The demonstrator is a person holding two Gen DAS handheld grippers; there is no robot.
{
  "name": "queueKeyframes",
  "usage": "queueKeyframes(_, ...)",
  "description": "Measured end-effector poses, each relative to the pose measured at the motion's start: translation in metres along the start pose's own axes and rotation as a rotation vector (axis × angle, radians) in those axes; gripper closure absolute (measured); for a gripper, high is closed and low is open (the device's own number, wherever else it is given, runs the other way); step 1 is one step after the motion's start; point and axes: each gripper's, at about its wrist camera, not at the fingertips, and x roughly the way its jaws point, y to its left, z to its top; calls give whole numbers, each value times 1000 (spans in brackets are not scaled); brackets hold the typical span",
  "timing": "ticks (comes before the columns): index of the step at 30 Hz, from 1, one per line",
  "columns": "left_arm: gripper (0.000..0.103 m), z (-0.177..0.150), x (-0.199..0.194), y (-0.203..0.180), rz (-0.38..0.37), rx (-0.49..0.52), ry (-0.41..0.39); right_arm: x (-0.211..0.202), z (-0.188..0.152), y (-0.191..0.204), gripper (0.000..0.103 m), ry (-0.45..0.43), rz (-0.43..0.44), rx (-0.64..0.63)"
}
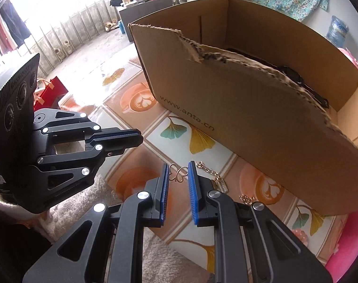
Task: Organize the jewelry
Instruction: 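Close the right gripper on the gold butterfly charm and lift it, then carry the butterfly charm over the box and open the right gripper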
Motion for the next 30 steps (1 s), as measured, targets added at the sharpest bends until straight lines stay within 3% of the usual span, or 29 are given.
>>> queueKeyframes(4,93,5,7,-21,-48,61,13,-20,-19,-23,87,-32,-24,106)
queueKeyframes(11,93,18,29,-54,-48,200,41,-40,-39,-49,87,-87,-44,216)
queueKeyframes(13,86,22,33,-62,-56,226,47,-40,-47,-54,87,-98,-38,233)
queueKeyframes(19,84,33,49,-77,75,368,54,-38,-51,-64,87,-127,-11,248)
queueKeyframes(22,84,37,52,-66,82,378,98,-34,-54,-66,87,-139,4,253)
queueKeyframes(25,84,39,53,-60,55,386,139,-31,-54,-70,87,-150,25,257)
queueKeyframes(30,83,49,53,-54,-58,393,180,-27,-54,-74,87,-162,44,261)
